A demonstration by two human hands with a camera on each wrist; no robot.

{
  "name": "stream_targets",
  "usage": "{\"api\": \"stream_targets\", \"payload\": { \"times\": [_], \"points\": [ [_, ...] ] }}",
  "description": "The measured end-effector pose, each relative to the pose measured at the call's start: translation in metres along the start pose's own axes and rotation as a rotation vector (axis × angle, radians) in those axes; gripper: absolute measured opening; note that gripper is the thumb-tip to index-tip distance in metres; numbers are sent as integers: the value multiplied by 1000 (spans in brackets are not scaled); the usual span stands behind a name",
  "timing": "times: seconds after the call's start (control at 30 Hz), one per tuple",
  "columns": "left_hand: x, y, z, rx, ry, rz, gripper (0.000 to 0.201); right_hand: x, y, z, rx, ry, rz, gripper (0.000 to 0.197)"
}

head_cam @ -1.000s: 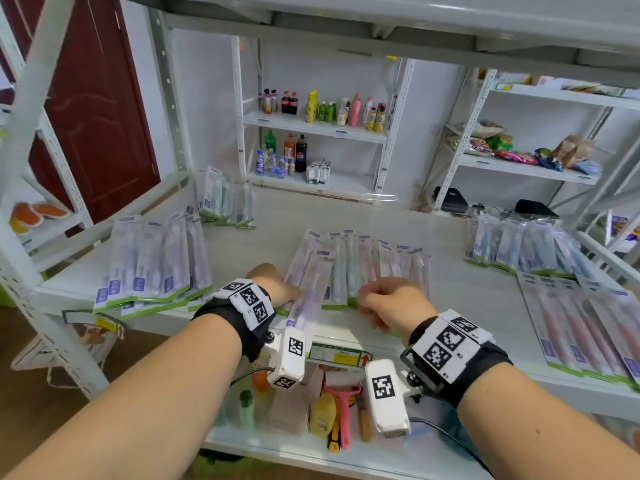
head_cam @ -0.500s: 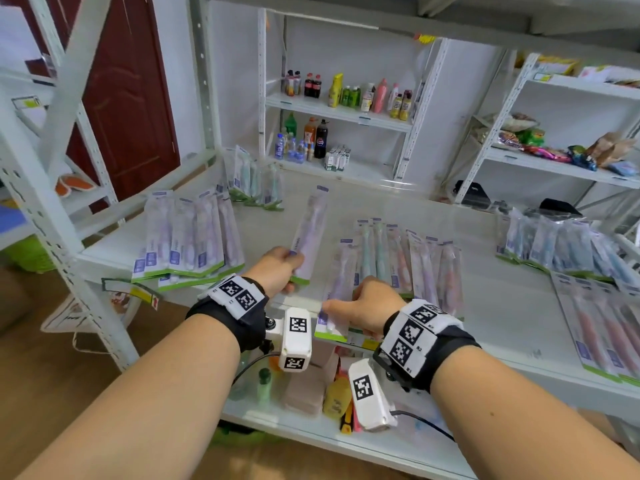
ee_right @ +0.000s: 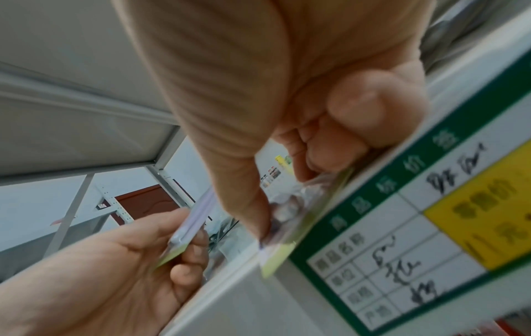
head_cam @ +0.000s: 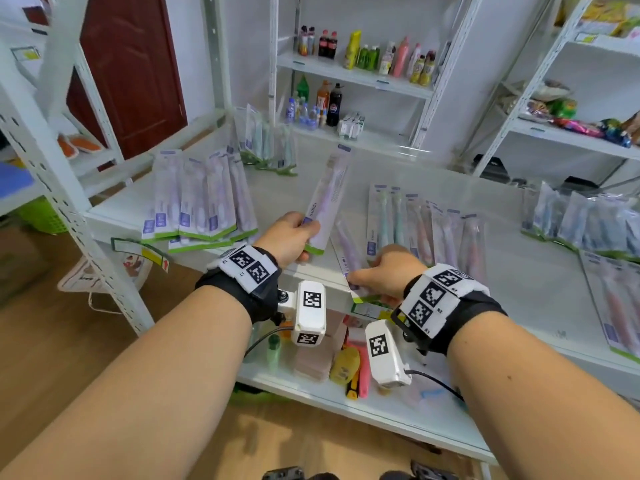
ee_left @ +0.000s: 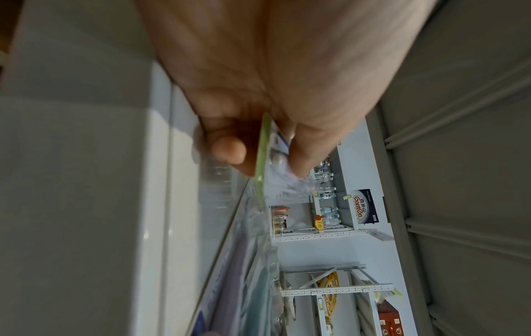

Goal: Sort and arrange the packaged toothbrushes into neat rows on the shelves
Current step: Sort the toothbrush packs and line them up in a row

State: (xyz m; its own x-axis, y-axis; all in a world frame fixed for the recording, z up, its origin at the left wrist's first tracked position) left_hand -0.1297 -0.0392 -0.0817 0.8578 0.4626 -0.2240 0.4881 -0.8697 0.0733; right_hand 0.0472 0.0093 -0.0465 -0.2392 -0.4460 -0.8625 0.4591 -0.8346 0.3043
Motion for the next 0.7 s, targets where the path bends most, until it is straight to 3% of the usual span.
{"api": "stream_targets", "payload": {
  "times": [0.27,0.7],
  "points": [
    [-1,1,4,17,26,-24,12,-4,-5,-10,-60,-38,40,36],
    [-1,3,6,-10,70,-156,12,-7,-10,-31,-157,-341,100,35]
  ]
}}
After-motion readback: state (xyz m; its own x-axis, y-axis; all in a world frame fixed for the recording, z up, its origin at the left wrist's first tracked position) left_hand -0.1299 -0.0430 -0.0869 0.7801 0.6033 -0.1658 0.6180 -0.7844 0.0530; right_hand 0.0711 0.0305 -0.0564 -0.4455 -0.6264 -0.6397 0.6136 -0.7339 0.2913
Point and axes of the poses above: each hand's wrist, its own y-axis away from the middle knuckle, its own x-axis out of the palm, z = x × y, the point moved 2 cm from there along -y, towards the middle knuckle, and after that the axes turned 1 degree about -y, right-handed, at the moved point
